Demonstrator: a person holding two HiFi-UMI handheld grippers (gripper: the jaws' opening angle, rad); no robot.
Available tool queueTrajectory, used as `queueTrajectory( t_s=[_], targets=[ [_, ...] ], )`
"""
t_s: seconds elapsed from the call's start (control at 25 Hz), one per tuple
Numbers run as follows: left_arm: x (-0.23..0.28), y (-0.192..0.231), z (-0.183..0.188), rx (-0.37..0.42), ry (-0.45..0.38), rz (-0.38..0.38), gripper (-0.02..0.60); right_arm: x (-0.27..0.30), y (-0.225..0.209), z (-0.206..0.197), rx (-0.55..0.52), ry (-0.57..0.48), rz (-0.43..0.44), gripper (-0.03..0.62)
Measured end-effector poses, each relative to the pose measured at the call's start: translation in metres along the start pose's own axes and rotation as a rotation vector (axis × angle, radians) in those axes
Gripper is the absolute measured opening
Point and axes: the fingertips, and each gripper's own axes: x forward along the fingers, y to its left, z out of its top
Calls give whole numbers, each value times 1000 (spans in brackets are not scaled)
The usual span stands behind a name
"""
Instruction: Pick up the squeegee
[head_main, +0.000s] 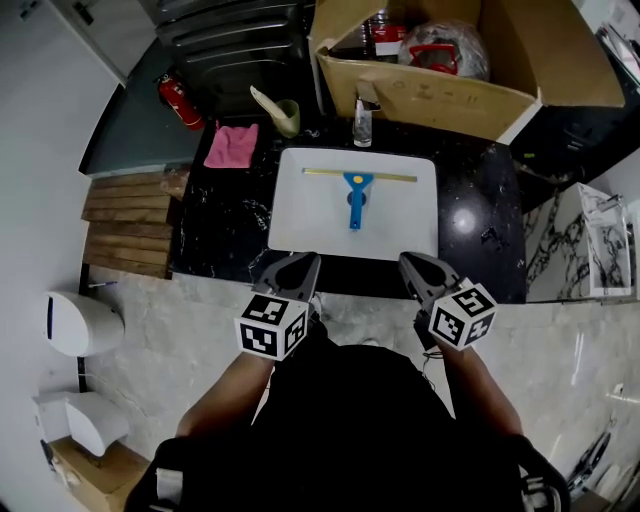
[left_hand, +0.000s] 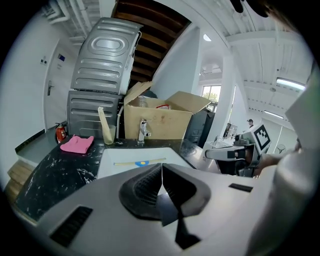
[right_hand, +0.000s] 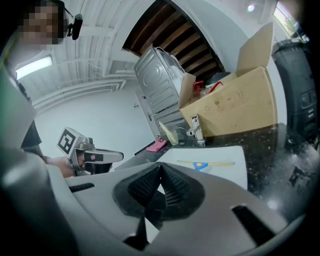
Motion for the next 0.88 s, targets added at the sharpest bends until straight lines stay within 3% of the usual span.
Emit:
queueTrajectory(
  t_s=[0.48,0.64,0.88],
  targets=[
    [34,72,19,-13,17,-54,17,85,-18,19,-22,78,-108,9],
    [41,103,13,-4,61,-51,17,123,-42,3,40,163,-174,9],
    [41,139,11,-18,86,-60,17,166,-73,-8,117,204,-274,9]
  ],
)
